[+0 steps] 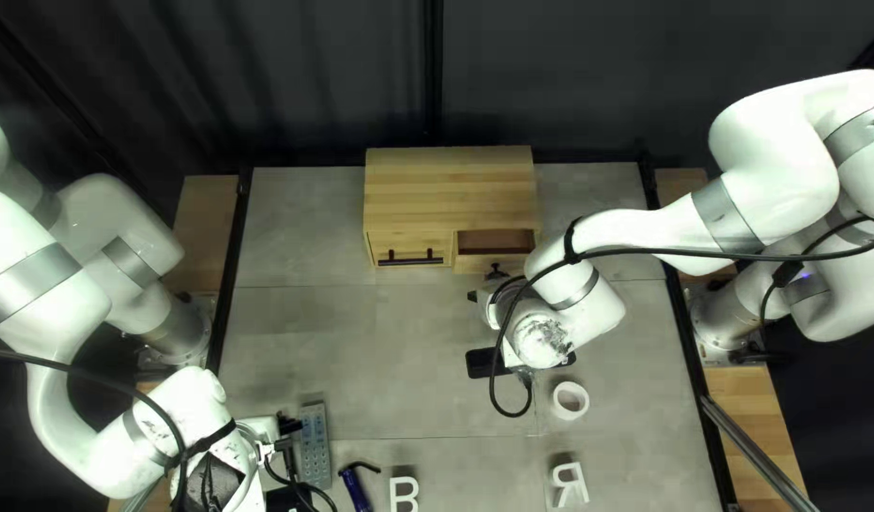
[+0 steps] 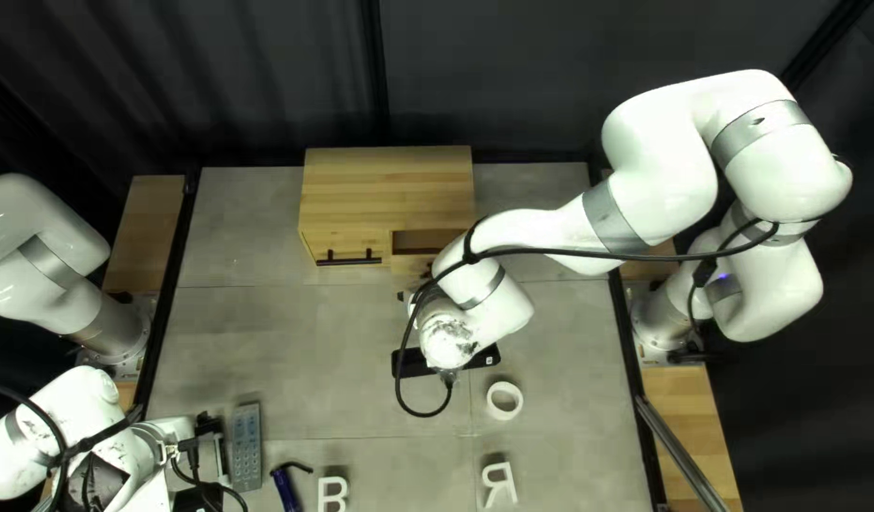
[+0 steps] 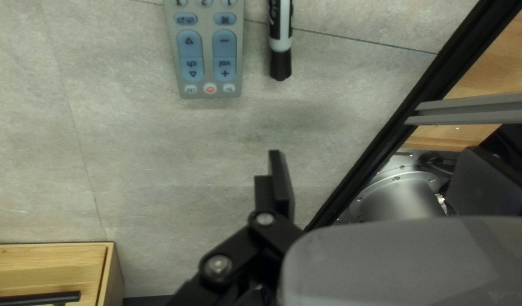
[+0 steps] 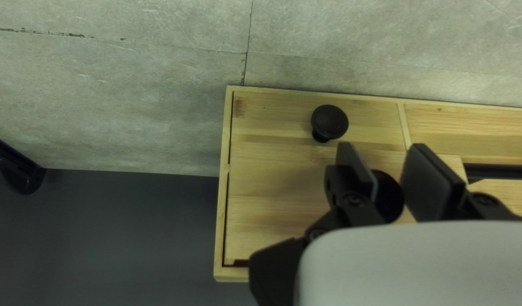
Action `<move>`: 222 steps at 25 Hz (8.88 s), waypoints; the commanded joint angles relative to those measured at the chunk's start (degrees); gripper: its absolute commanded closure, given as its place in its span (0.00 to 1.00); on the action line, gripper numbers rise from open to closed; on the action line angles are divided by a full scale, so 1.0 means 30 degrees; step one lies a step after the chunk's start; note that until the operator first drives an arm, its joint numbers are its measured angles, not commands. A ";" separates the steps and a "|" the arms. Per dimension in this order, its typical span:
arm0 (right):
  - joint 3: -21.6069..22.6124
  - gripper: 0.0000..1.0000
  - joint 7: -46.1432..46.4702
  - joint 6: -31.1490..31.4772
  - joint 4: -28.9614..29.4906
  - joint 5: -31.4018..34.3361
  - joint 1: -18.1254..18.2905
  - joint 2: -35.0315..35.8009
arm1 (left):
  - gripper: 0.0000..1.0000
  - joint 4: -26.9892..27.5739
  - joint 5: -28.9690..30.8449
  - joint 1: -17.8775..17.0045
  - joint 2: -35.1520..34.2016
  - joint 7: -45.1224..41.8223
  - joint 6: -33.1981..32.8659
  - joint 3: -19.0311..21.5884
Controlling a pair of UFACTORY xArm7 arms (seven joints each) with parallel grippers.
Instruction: Open drawers and place objects into drawer and close
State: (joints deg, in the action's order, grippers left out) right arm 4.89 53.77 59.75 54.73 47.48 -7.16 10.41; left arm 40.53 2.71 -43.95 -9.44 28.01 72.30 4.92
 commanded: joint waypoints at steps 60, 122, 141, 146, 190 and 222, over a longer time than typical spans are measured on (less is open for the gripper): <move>0.0875 0.93 -0.0597 0.0720 0.0771 -0.0721 -0.0991 0.0691 | 0.00 0.0000 0.0000 0.0000 0.0000 0.0000 0.0000 0.0000; 0.1376 0.00 -0.0580 0.1494 0.1877 -0.1270 -0.1579 0.1465 | 0.00 0.0000 0.0000 0.0000 0.0000 0.0000 0.0000 0.0000; 0.1769 0.00 0.0654 1.0176 0.8605 -0.5686 -0.2103 -0.0389 | 0.00 0.0000 0.0000 0.0000 0.0000 0.0000 0.0000 0.0000; 0.1356 0.00 0.0970 0.9711 0.7962 -0.6356 -0.1515 -0.1757 | 0.00 0.0000 0.0000 0.0000 0.0000 0.0000 0.0000 0.0000; -0.1560 0.00 0.9440 -0.0302 0.1409 -1.2382 0.2224 -0.2601 | 0.00 0.0000 0.0000 0.0000 0.0000 0.0000 0.0000 0.0000; -0.1852 0.00 1.0705 -0.1611 0.0966 -1.3367 0.2717 -0.1755 | 0.00 0.0000 0.0000 0.0000 0.0000 0.0000 0.0000 0.0000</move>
State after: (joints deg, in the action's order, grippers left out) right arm -0.71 85.95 55.03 57.62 7.51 1.03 5.02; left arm 40.53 2.71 -43.95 -9.44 28.01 72.30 4.92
